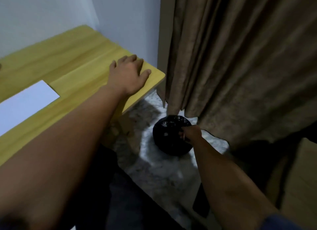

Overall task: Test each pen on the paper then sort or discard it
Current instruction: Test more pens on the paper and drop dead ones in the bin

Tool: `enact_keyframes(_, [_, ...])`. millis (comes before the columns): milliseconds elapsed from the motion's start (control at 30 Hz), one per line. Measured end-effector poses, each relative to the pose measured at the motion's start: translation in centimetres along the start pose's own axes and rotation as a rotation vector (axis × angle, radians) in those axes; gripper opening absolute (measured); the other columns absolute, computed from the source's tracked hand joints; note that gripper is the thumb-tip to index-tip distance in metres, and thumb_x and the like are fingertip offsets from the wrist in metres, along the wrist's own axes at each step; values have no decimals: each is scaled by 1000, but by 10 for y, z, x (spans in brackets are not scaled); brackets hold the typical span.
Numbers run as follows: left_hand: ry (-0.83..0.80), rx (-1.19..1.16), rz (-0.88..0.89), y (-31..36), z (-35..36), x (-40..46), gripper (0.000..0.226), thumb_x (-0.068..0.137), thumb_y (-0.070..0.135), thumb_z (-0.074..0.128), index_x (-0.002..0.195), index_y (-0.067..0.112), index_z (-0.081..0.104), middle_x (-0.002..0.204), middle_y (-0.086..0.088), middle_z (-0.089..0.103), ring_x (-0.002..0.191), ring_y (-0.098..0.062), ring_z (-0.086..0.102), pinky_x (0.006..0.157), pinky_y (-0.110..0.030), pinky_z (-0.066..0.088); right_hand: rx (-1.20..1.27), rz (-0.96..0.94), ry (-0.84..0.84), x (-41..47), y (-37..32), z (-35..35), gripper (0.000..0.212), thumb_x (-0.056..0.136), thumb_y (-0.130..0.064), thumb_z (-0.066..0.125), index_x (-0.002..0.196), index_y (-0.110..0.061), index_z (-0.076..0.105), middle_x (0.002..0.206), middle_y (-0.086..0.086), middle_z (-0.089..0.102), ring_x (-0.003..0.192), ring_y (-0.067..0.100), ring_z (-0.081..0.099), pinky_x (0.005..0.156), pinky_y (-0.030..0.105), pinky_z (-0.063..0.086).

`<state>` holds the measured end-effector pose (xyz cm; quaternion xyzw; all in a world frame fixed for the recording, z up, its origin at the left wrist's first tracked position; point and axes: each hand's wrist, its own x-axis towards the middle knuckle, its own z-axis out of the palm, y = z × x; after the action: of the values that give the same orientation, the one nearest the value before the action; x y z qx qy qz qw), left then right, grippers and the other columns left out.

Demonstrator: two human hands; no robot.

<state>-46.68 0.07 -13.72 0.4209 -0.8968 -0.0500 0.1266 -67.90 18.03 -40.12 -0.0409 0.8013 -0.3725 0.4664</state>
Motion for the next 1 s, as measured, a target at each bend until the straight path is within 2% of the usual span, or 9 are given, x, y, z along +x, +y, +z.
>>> enact_keyframes(100, [21,30,-40,3,14,7,68,94,68,29,146,27,46,159,-3,38,147,-32,29,115,-62,21,-27,43,17,-11,6,8,21,105,-10,62,122,1,64,80,18,69,67,30,65,61,40,56])
enact_keyframes(233, [50,29,-37,0,18,9,70,93,69,28,146,28,47,159,-3,38,147,-32,29,115,-63,20,-184,-51,88,-5,3,11,30,107,-15,59,123,9,67,95,25,69,87,39,68,84,50,58])
enact_keyframes(300, [54,35,-34,1,18,9,69,92,69,29,145,28,48,159,-3,39,147,-33,29,115,-63,20,-262,-95,143,-9,-5,12,38,108,-27,57,129,3,68,121,26,71,112,41,68,95,46,55])
enact_keyframes(367, [50,35,-36,1,19,9,69,93,69,29,146,28,47,159,-3,38,147,-33,28,115,-63,19,-259,-105,190,-11,-15,10,43,107,-32,59,136,-1,65,131,23,69,121,41,66,93,41,52])
enact_keyframes(533, [41,49,-39,1,19,8,72,93,70,24,146,27,46,159,-3,38,147,-33,29,115,-65,21,-215,-149,226,-16,-39,4,44,98,-34,66,124,2,68,122,21,73,115,40,71,79,38,52])
enact_keyframes(700, [13,10,-37,2,14,3,70,95,65,26,149,24,43,161,-4,35,150,-31,25,117,-63,17,-256,-209,258,-48,-69,-8,47,104,-32,62,131,7,64,138,26,65,131,42,61,106,38,49])
enact_keyframes(767, [6,-9,-38,2,12,-1,67,96,62,28,147,22,46,160,-5,37,149,-31,27,118,-62,18,-291,-261,260,-58,-81,-11,39,100,-28,64,118,6,69,129,28,68,124,43,64,100,40,50])
enact_keyframes(900, [-21,10,-22,3,2,-15,60,94,60,30,126,17,58,147,-9,50,139,-35,40,112,-59,31,-377,-358,273,-88,-108,-16,21,92,-26,64,86,-6,63,97,23,66,96,35,65,76,35,44])
enact_keyframes(1000, [-31,7,-18,5,-13,-29,47,92,60,34,94,19,57,124,-12,60,119,-37,54,96,-52,46,-410,-437,308,-125,-132,-19,26,92,-26,64,104,-6,74,113,21,72,108,39,67,84,38,50])
